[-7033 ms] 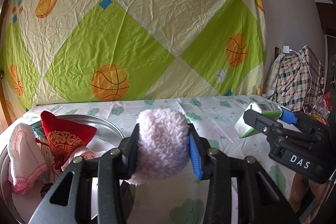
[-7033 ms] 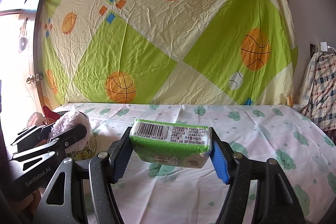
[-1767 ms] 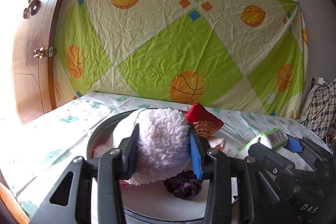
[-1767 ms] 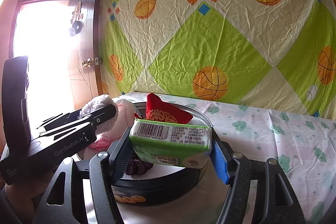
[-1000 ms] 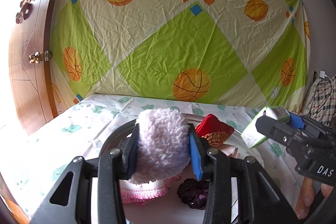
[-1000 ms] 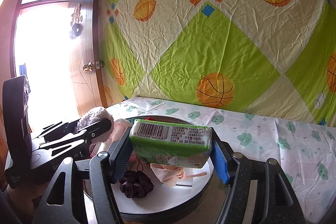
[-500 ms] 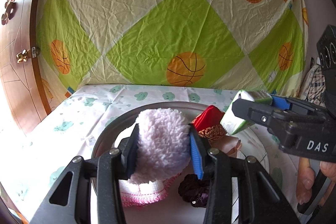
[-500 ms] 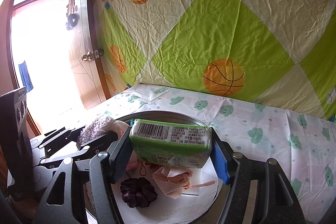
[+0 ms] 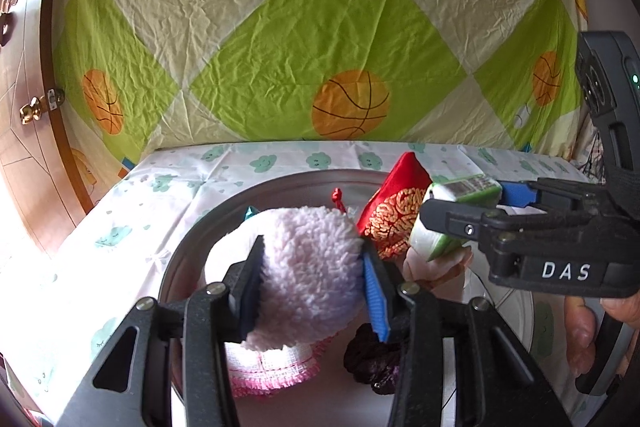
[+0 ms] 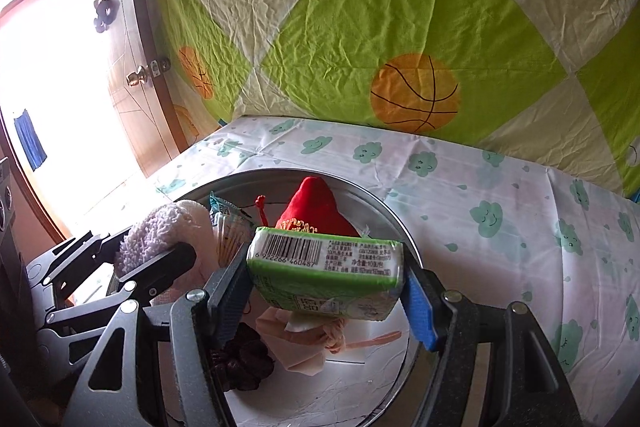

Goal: Organize soft objects

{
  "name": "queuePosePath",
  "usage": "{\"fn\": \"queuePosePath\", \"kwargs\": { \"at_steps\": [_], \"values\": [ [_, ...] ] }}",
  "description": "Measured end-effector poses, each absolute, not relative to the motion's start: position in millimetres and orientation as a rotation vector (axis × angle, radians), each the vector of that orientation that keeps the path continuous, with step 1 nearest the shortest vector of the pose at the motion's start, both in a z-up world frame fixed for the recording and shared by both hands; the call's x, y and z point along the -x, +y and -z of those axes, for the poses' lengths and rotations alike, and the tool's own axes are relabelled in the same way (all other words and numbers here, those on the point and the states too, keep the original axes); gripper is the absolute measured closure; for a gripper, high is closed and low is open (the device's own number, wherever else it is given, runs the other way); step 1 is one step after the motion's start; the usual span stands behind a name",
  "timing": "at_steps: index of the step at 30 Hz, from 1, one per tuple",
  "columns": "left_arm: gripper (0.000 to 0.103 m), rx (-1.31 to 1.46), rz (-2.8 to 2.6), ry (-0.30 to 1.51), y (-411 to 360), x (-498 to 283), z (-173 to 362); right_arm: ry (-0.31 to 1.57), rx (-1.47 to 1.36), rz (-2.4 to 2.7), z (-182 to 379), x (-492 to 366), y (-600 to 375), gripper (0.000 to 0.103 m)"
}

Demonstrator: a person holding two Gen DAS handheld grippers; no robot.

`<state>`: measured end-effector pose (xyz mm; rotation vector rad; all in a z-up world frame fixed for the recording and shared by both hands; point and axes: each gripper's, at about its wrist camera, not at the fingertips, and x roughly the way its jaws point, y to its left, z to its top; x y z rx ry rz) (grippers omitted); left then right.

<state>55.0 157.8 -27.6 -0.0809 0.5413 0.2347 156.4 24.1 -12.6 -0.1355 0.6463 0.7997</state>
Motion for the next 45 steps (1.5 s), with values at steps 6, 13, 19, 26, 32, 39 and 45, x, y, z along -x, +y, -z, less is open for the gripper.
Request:
{"fn": "queuePosePath", "kwargs": {
  "at_steps": [6,13,19,26,32,39,45],
  "values": [
    [0.043,0.068,-0.253,0.539,158,-52,28,0.667,0.165,-0.802,20,-157,29,0.024],
    [0.007,0.059,-0.282,0.517,155,-43,22,0.645,0.147,-0.801,17,-150,22,0.016],
    [0.001,0.073,-0.32,0.468,156,-25,10,0.582,0.09,-0.817,4,-134,3,0.014],
    [0.001,0.093,-0.316,0.423,152,-9,-2,0.553,0.048,-0.828,-6,-125,-8,0.014],
    [0.001,0.111,-0.306,0.406,146,-2,-6,0.514,0.013,-0.844,-18,-112,-18,0.014],
    [0.001,0.132,-0.306,0.4,143,3,-8,0.487,0.027,-0.838,-23,-99,-21,0.014],
    [0.001,0.127,-0.304,0.409,140,2,-6,0.487,0.023,-0.83,-19,-95,-26,0.014]
  ]
}}
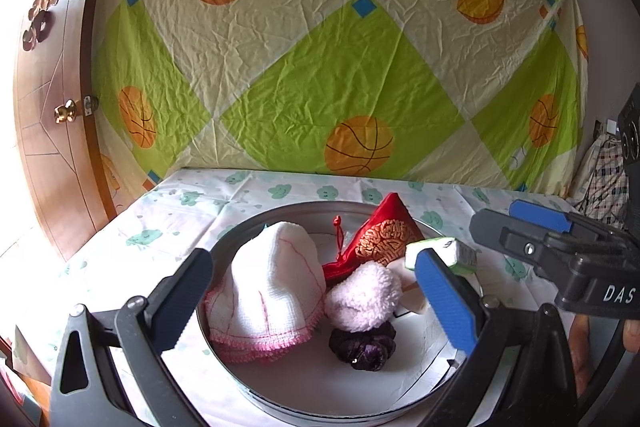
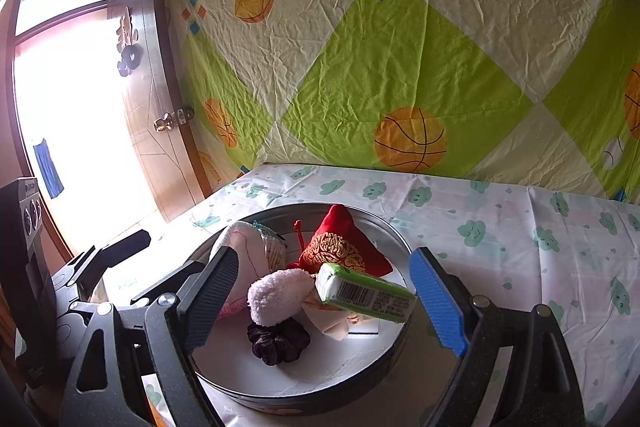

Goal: Organize soft objects

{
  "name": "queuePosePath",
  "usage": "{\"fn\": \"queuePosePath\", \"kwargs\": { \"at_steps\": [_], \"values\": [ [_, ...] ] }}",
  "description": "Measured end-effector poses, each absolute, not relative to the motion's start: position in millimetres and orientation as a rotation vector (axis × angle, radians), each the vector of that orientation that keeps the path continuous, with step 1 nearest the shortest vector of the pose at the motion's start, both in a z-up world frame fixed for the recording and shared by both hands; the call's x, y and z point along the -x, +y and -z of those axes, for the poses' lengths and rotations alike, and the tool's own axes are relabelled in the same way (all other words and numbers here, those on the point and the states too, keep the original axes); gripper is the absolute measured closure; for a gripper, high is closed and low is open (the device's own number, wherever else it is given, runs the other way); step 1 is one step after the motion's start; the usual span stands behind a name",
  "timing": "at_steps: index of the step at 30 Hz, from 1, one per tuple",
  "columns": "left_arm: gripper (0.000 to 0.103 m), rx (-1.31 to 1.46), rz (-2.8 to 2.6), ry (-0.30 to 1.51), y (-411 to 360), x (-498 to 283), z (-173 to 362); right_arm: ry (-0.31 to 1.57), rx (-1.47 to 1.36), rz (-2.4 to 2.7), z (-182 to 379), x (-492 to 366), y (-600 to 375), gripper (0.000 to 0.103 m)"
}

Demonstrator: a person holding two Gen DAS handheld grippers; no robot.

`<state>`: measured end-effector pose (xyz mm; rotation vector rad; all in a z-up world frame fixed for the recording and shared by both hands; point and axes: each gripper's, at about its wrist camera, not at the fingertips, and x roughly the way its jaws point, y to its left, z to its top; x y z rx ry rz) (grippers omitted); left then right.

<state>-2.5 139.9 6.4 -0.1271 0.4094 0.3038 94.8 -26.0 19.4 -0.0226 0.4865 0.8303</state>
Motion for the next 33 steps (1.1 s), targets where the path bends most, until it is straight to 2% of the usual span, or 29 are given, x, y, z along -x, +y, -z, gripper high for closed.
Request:
{"fn": "queuePosePath", "kwargs": {
  "at_steps": [33],
  "values": [
    [0.001,0.137,-0.357,0.426,149,3,0,0.51,0.02,-0.817,-8,-96,-24,0.014]
  ]
}}
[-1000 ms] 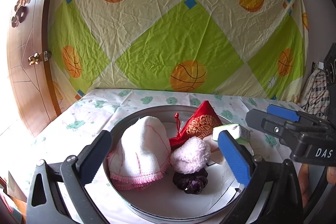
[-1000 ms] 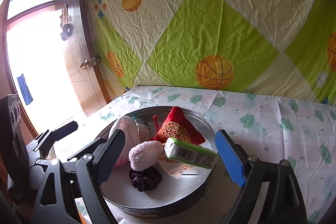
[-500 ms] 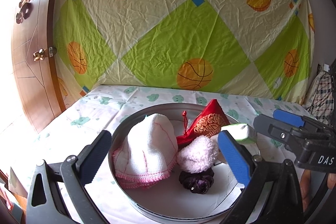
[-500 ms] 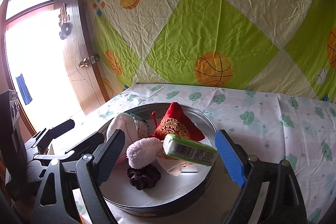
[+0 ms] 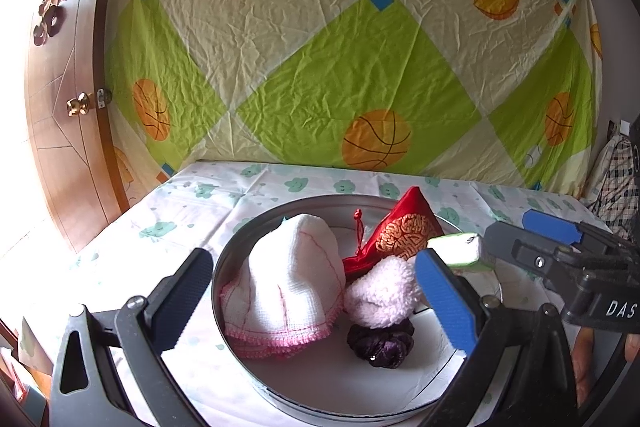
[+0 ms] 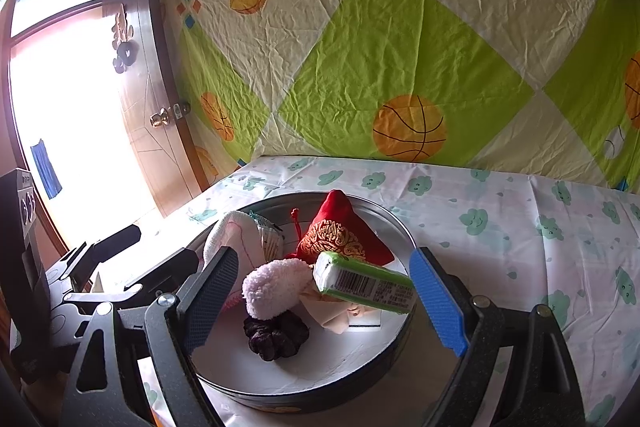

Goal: Organize soft objects

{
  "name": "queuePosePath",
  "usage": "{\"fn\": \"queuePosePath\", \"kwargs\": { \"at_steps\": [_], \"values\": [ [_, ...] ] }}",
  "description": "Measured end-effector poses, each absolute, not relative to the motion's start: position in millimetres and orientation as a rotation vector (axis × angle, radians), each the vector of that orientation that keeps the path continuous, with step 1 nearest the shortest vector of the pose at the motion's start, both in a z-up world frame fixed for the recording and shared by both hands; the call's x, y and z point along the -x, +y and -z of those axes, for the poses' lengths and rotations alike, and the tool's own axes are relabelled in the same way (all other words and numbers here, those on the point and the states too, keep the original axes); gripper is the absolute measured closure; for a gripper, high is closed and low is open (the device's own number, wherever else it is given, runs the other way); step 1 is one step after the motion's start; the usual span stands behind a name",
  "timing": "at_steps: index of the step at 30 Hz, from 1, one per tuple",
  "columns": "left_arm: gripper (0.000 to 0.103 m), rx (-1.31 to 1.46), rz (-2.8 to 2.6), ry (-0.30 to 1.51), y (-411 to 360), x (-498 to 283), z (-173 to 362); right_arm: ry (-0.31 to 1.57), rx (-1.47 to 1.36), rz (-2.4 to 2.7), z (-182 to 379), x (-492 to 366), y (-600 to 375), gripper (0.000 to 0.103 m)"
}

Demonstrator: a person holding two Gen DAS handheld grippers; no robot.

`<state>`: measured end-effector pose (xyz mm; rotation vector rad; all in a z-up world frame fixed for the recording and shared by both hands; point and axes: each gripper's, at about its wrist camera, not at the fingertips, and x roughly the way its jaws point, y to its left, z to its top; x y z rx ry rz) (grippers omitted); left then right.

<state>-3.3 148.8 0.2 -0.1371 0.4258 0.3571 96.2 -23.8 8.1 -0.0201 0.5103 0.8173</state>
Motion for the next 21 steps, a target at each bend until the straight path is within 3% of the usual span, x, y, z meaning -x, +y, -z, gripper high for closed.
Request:
{"fn": "queuePosePath", "kwargs": {
  "at_steps": [21],
  "values": [
    [0.001,0.116,-0.378,0.439,155.6,1.2,6.8,0.534,0.02,-0.811,0.1,-99.8,-19.6,0.014]
  ]
}}
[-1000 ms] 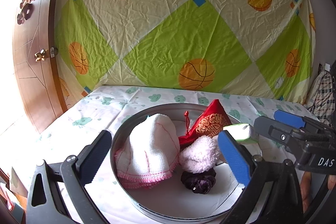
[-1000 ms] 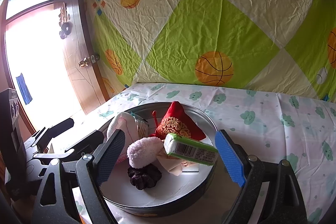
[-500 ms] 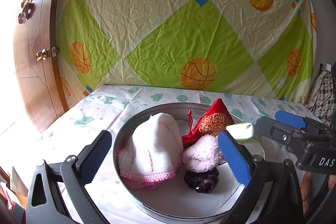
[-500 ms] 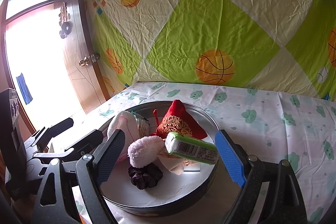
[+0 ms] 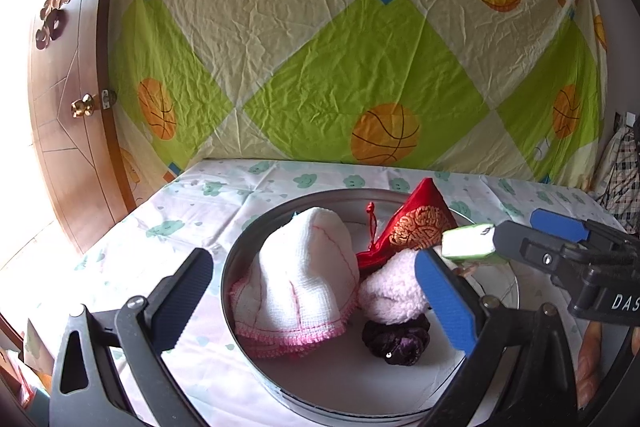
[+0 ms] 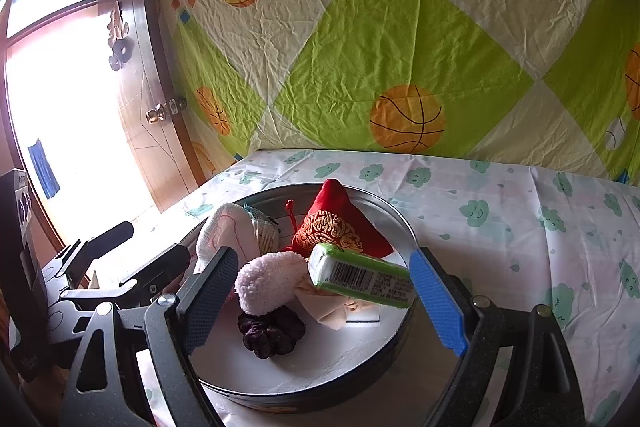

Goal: Organize soft objects

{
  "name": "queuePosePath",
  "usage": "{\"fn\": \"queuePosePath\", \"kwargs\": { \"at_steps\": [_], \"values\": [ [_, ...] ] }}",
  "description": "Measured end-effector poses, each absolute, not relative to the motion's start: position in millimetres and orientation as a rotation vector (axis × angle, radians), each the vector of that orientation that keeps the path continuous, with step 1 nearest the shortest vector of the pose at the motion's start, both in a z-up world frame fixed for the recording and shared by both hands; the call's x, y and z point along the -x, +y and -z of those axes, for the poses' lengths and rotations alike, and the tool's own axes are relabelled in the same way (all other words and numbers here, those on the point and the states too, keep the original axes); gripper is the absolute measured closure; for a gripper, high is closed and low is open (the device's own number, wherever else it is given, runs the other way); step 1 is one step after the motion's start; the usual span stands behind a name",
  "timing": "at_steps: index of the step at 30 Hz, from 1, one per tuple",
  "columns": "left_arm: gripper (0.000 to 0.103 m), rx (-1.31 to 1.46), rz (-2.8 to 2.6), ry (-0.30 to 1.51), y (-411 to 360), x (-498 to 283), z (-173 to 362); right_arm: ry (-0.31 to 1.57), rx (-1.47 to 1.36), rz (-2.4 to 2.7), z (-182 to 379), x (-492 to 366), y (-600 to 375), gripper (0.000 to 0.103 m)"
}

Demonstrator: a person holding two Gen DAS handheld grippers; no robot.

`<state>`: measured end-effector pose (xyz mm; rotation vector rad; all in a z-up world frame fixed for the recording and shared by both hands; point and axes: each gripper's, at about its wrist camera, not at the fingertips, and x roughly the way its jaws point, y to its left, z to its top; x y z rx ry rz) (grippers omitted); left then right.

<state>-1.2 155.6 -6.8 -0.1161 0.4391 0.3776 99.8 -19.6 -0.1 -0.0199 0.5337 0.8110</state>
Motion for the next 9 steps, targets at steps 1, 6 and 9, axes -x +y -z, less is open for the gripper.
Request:
{"fn": "queuePosePath", "kwargs": {
  "at_steps": [1,6,9],
  "values": [
    [0.001,0.115,-0.377,0.439,155.6,1.1,6.9,0.536,0.02,-0.81,1.0,-100.5,-19.6,0.014],
    [0.002,0.116,-0.372,0.435,155.4,2.2,6.4,0.544,0.021,-0.807,3.3,-101.8,-19.7,0.014],
    [0.001,0.116,-0.375,0.418,155.4,4.0,4.8,0.546,0.018,-0.806,4.2,-102.2,-20.2,0.014]
  ]
}}
